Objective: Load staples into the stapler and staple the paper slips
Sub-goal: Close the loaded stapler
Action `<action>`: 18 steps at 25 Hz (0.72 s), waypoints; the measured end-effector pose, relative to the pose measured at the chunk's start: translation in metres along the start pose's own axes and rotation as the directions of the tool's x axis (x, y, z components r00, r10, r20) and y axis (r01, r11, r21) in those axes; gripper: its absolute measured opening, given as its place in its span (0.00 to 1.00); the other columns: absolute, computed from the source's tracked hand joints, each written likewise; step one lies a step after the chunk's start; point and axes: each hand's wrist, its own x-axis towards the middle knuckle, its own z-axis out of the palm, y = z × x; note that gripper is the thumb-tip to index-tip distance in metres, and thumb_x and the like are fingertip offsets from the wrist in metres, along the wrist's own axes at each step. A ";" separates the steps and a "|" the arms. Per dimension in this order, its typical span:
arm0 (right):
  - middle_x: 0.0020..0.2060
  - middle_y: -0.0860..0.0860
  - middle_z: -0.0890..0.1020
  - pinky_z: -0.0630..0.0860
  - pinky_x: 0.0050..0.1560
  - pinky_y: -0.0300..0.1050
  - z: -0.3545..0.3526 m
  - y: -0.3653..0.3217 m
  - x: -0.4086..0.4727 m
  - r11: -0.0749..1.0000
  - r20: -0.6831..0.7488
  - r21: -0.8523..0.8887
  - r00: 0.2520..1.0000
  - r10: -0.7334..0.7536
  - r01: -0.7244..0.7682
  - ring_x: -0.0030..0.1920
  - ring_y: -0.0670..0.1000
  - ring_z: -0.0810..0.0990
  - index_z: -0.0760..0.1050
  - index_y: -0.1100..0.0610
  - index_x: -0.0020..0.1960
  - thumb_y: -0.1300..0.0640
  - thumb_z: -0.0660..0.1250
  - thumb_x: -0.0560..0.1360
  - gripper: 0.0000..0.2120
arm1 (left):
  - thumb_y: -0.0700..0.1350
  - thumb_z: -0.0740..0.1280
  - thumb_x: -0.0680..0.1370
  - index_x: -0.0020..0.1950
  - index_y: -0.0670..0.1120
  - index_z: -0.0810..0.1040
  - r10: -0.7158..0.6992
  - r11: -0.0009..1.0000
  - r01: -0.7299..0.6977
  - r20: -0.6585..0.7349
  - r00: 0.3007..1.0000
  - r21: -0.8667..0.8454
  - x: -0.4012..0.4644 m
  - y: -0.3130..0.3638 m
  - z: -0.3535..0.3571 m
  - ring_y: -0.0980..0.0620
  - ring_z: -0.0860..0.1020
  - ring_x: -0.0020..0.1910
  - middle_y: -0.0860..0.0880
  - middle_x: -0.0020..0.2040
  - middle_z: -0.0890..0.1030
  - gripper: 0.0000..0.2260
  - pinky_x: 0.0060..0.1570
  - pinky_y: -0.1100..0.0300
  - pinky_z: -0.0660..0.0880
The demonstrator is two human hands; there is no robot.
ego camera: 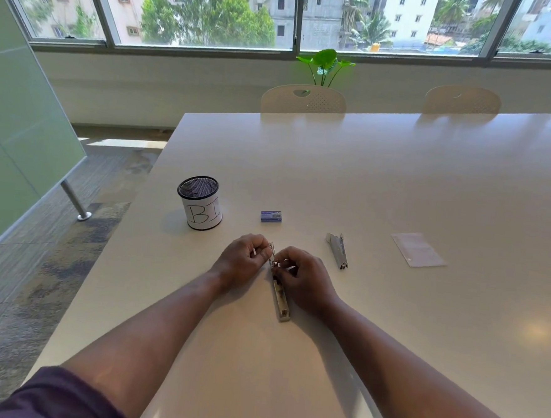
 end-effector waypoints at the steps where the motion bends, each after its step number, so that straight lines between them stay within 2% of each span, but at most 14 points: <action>1: 0.41 0.46 0.84 0.80 0.44 0.48 0.000 0.000 0.000 1.000 0.001 -0.002 1.000 0.004 -0.004 0.40 0.45 0.83 0.80 0.49 0.47 0.56 0.71 0.71 0.05 | 0.45 0.68 0.81 0.42 0.46 0.77 0.002 1.000 -0.002 0.001 1.000 -0.002 0.000 0.000 0.000 0.49 0.74 0.42 0.49 0.43 0.78 0.08 0.43 0.57 0.71; 4: 0.40 0.45 0.84 0.80 0.43 0.47 -0.001 0.000 0.000 1.000 0.009 -0.001 1.000 0.028 -0.028 0.39 0.44 0.82 0.79 0.49 0.46 0.55 0.72 0.72 0.04 | 0.44 0.67 0.81 0.42 0.50 0.75 0.027 0.999 -0.029 0.061 0.998 0.034 0.004 0.003 -0.003 0.51 0.73 0.44 0.51 0.43 0.77 0.08 0.45 0.57 0.69; 9: 0.40 0.44 0.83 0.79 0.43 0.46 -0.002 -0.001 0.000 0.999 0.028 -0.003 0.998 0.049 -0.049 0.39 0.44 0.82 0.79 0.47 0.45 0.55 0.72 0.73 0.04 | 0.46 0.64 0.82 0.46 0.49 0.75 0.087 0.958 -0.144 0.226 0.970 0.249 0.013 0.011 -0.016 0.50 0.75 0.47 0.50 0.47 0.76 0.05 0.48 0.55 0.72; 12: 0.40 0.44 0.82 0.79 0.43 0.47 -0.004 -0.003 0.000 0.999 0.037 -0.001 0.998 0.041 -0.041 0.39 0.45 0.82 0.79 0.46 0.45 0.56 0.72 0.73 0.05 | 0.47 0.65 0.81 0.45 0.51 0.77 0.119 0.914 -0.197 0.230 0.966 0.356 0.014 0.017 -0.017 0.49 0.76 0.47 0.50 0.46 0.77 0.05 0.47 0.54 0.72; 15: 0.40 0.44 0.82 0.78 0.43 0.46 -0.005 -0.004 0.000 0.999 0.036 -0.008 0.999 0.036 -0.036 0.39 0.46 0.81 0.79 0.47 0.45 0.57 0.72 0.73 0.05 | 0.46 0.71 0.77 0.44 0.48 0.84 0.092 0.947 -0.123 0.115 0.989 0.298 0.017 0.020 -0.016 0.50 0.79 0.43 0.51 0.41 0.83 0.04 0.44 0.57 0.75; 18: 0.40 0.43 0.82 0.76 0.40 0.43 -0.005 -0.004 0.001 0.999 0.032 -0.013 0.999 0.039 -0.038 0.38 0.44 0.80 0.79 0.46 0.45 0.56 0.72 0.73 0.06 | 0.45 0.76 0.74 0.43 0.49 0.86 -0.054 0.994 0.050 0.042 0.998 0.098 0.017 0.018 -0.014 0.55 0.80 0.39 0.53 0.38 0.84 0.01 0.41 0.61 0.75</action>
